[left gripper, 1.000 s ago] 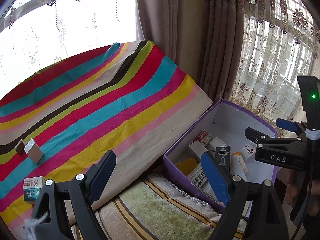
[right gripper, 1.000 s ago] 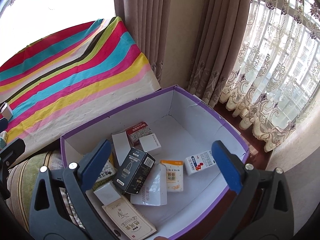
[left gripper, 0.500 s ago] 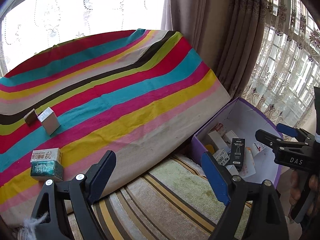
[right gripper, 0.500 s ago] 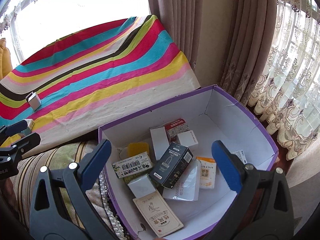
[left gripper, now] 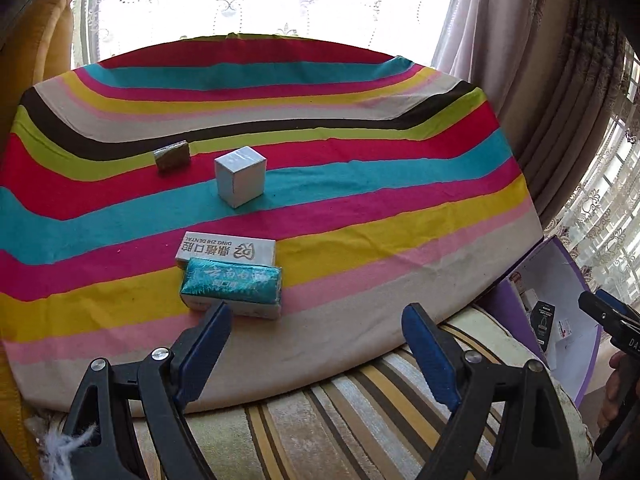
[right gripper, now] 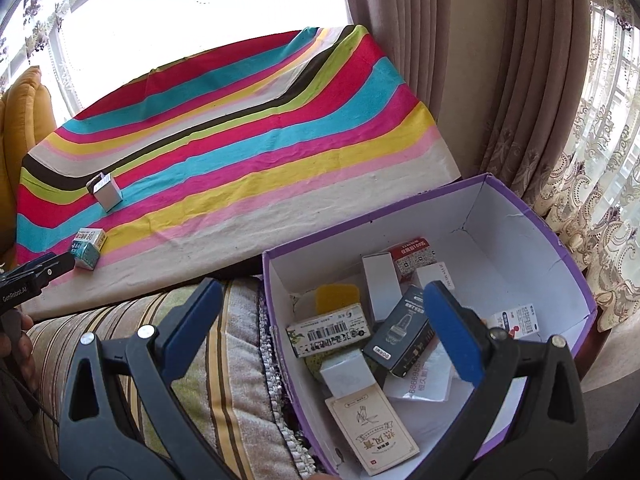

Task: Organize objects
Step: 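Move both open tools back to the toothpaste boxes on the cloth, then grasp the teal toothpaste box with the left tool while the right tool grasps the white DING ZHI DENTAL box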

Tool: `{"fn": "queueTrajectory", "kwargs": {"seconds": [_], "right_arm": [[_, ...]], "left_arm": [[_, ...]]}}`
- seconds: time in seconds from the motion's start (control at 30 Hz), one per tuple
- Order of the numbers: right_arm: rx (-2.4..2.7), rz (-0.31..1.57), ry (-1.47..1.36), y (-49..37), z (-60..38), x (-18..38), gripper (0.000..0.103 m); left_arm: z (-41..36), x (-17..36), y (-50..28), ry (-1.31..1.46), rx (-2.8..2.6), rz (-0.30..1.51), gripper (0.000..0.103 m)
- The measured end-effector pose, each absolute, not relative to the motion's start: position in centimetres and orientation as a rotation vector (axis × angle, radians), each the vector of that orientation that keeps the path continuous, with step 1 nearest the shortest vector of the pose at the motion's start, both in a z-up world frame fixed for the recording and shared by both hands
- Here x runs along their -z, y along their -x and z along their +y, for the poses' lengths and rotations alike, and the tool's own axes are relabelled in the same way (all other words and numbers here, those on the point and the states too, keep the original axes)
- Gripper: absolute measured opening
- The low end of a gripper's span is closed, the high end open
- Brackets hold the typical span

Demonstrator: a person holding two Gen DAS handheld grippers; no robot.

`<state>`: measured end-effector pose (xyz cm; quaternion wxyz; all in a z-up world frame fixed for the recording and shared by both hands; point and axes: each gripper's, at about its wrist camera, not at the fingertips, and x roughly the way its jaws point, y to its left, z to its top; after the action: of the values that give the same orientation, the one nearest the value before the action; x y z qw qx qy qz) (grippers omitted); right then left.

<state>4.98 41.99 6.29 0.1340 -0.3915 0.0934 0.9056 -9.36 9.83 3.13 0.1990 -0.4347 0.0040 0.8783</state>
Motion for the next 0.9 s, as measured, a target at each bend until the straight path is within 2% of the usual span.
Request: {"fn": "queueTrajectory", "kwargs": {"seconds": [0.27,0.73,0.83,0.9], "right_arm": [[-2.662,0.271,1.168,-3.1,39.7,-6.1,0.101],[-2.745,0.272,1.241,0.2,35.4,-5.6,0.101],[-2.766,0.272,1.258,1.0,34.3,-5.6,0.101],[-2.776,0.272,1.272,1.6,33.4,-5.4,0.101]], "left_arm": [[6.8,-1.6,12.1,1.324,-2.453,-0.034,0.088],[7.1,0.5,15.1,1.432,-2.387,0.040,0.088],[7.0,0.8,15.5,1.444,-2.373,0.039,0.085],[7.1,0.9,15.7,1.448,-2.363,0.043,0.075]]}}
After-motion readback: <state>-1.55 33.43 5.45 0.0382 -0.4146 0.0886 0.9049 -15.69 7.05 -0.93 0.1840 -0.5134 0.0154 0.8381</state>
